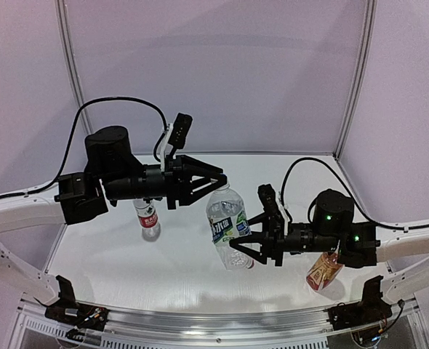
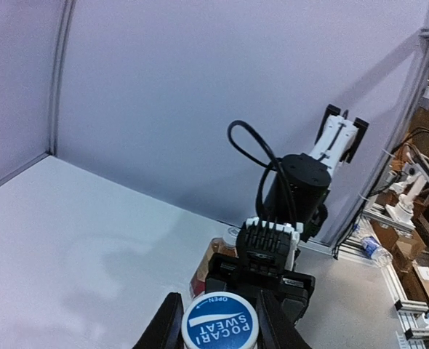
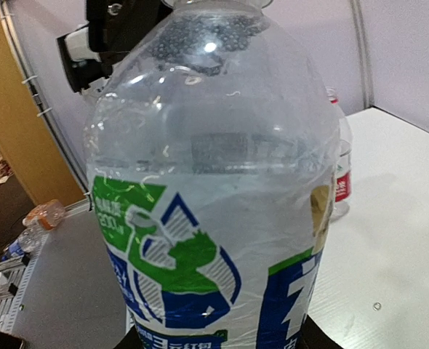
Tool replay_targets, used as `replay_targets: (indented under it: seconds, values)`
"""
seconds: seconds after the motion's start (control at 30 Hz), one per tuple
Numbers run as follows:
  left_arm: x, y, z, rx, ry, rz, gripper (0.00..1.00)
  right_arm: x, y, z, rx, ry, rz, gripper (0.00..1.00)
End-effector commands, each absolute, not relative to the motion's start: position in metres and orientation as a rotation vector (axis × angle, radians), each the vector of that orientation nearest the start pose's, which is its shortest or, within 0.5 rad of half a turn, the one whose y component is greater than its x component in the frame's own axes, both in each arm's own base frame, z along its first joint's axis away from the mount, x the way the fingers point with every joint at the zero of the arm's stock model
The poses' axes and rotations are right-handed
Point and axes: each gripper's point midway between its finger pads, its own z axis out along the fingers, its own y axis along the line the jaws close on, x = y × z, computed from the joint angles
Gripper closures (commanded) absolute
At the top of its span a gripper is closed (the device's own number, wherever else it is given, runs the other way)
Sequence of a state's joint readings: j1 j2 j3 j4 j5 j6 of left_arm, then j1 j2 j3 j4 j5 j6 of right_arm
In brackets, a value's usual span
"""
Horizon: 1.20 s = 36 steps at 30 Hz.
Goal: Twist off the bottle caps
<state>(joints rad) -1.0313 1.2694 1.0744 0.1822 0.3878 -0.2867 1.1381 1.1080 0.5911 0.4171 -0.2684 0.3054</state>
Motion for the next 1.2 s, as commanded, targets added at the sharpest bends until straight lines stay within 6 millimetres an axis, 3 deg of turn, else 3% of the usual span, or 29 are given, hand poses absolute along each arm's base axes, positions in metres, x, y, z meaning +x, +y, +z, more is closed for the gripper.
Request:
replay_targets:
  seconds: [0.0, 0.07, 0.2, 0.5, 0.57, 0.7, 0.8, 0.87, 1.0, 1.07, 1.17]
  values:
    - [0.206, -0.389, 0.370, 0.680, 1.655, -0.976, 1.00, 0.152, 0.347, 0.264, -0.756, 1.634, 1.108, 1.00]
    - [0.218, -0.387, 0.364, 0.578, 1.718, -0.887, 1.00, 0.156, 0.345, 0.263, -0.737, 1.642, 1.083, 1.00]
    - [0.229, -0.391, 0.355, 0.388, 1.792, -0.884, 1.00, 0.160, 0.347, 0.258, -0.734, 1.665, 1.057, 1.00]
    - [0.214, -0.418, 0.354, 0.386, 1.814, -0.958, 0.98, 0.169, 0.343, 0.253, -0.698, 1.693, 0.999, 1.00]
    - [0.211, -0.416, 0.355, 0.392, 1.804, -0.966, 0.86, 0.169, 0.343, 0.253, -0.701, 1.693, 1.003, 1.00]
    - [0.201, -0.412, 0.367, 0.463, 1.735, -0.999, 0.49, 0.167, 0.344, 0.254, -0.705, 1.690, 1.009, 1.00]
    - [0.194, -0.400, 0.377, 0.538, 1.678, -0.966, 0.24, 0.166, 0.345, 0.255, -0.710, 1.689, 1.018, 1.00]
    - [0.194, -0.381, 0.383, 0.543, 1.655, -0.905, 0.12, 0.164, 0.346, 0.255, -0.722, 1.687, 1.029, 1.00]
    - [0.182, -0.338, 0.406, 0.588, 1.530, -0.974, 0.01, 0.151, 0.351, 0.263, -0.781, 1.646, 1.106, 1.00]
    - [0.162, -0.330, 0.412, 0.723, 1.452, -1.140, 0.01, 0.140, 0.357, 0.266, -0.836, 1.616, 1.169, 1.00]
    - [0.156, -0.321, 0.410, 0.761, 1.395, -1.248, 0.03, 0.126, 0.366, 0.270, -0.912, 1.592, 1.248, 1.00]
